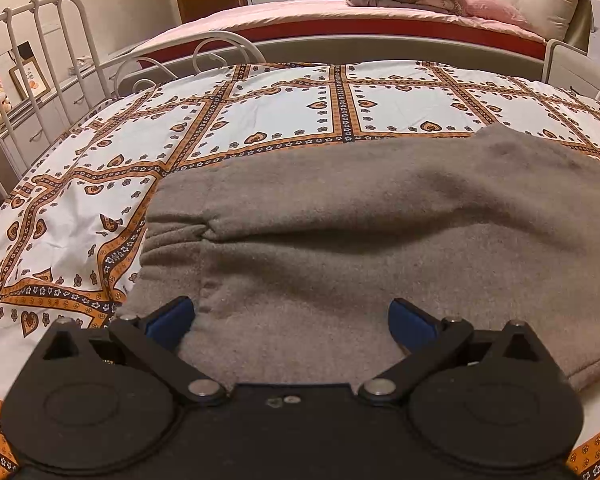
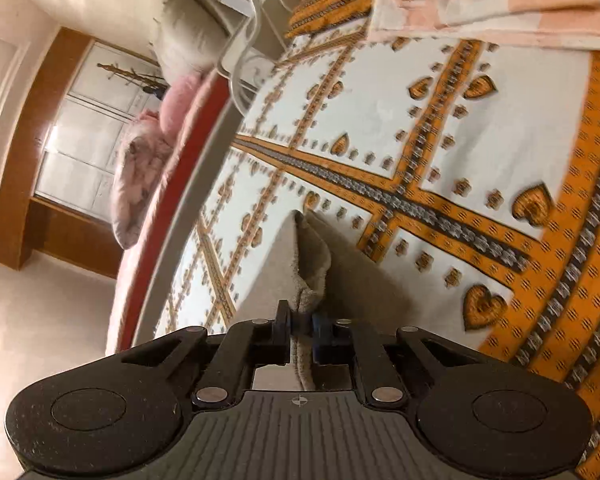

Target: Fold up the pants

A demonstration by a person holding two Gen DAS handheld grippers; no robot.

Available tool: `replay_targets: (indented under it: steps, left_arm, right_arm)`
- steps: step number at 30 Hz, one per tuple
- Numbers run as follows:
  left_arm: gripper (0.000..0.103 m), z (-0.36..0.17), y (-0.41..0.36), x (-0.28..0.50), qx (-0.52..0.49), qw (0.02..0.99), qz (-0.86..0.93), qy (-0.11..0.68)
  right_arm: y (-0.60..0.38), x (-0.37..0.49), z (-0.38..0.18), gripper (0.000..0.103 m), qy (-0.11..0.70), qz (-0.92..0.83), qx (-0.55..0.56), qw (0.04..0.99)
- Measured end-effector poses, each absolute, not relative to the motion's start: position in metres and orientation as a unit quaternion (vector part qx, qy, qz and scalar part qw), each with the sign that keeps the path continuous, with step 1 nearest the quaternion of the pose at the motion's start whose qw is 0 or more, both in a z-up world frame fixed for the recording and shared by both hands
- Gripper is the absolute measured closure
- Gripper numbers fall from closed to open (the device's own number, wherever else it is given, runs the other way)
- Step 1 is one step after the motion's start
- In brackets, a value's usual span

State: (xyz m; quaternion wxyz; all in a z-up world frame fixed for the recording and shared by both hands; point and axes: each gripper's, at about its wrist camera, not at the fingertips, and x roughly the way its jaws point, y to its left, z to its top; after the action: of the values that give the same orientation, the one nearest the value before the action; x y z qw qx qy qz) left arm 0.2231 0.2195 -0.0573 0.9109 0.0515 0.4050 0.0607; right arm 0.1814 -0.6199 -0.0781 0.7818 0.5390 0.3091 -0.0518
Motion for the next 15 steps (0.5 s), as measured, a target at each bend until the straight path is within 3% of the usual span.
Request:
replay_targets:
  steps: [5,8,12,15]
  left_arm:
    - [0.006,-0.057,0.219,0.223,0.052,0.910,0.063,0.406]
    - [0.006,-0.057,0.218,0.223,0.054,0.910,0.064,0.406]
    - [0.006,-0.057,0.219,0.223,0.055,0.910,0.064,0.406]
    - [0.006,-0.057,0.218,0.223,0.055,0.910,0.065,0.406]
  right_arm:
    - [-0.630,0.181,-0.100,0.092,0.335,-0.069,0.572,0.746]
    - [-0.633,0.171,-0.091,0.078,0.316,-0.068,0.570,0.755]
    - [-0.634,0.171,-0.095,0.075,0.337,-0.076,0.565,0.749]
    - [-0.633,0.178,-0.106,0.063,0.350,-0.077,0.566,0.742]
